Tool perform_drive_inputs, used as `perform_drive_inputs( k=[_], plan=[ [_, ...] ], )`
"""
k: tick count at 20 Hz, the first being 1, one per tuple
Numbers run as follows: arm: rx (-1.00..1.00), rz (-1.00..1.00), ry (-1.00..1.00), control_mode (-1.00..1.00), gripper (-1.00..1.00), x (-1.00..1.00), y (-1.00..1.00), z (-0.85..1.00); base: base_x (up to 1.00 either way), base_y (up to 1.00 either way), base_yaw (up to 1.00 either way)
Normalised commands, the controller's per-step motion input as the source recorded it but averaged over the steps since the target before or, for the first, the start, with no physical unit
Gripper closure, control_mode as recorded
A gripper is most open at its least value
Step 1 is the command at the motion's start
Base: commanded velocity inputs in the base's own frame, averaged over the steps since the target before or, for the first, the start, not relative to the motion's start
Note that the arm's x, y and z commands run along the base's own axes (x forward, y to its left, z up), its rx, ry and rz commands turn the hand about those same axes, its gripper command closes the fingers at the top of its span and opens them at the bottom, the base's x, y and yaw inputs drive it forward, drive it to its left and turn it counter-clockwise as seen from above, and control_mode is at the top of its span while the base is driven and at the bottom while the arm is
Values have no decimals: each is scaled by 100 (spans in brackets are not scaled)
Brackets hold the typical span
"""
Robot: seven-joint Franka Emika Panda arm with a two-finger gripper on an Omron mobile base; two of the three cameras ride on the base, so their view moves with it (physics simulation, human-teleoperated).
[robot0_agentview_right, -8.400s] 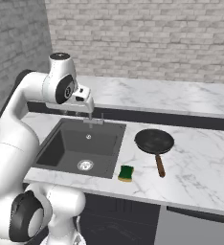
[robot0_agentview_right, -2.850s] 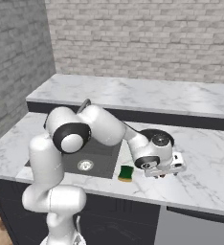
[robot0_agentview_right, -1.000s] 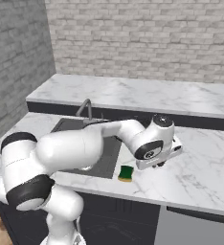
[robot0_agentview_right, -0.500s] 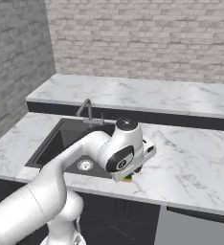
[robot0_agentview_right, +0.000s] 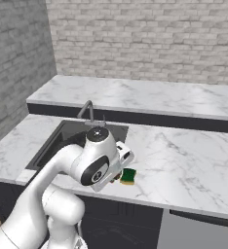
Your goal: Pick the pan and sponge and place them into the sink. Then turn on the water.
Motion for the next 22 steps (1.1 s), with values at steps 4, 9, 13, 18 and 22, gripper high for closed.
perform_drive_inputs(
  k=[4,9,13,18,22],
  plan=[
    [0,3,7,-100,100,24,28,0,0,0,0],
    [0,2,7,-100,100,36,6,-11,0,0,0],
    [0,0,7,-100,100,43,2,-16,0,0,0],
    [0,0,4,-100,100,44,14,-25,0,0,0],
    [0,0,5,-100,100,41,18,-26,0,0,0]
  ],
)
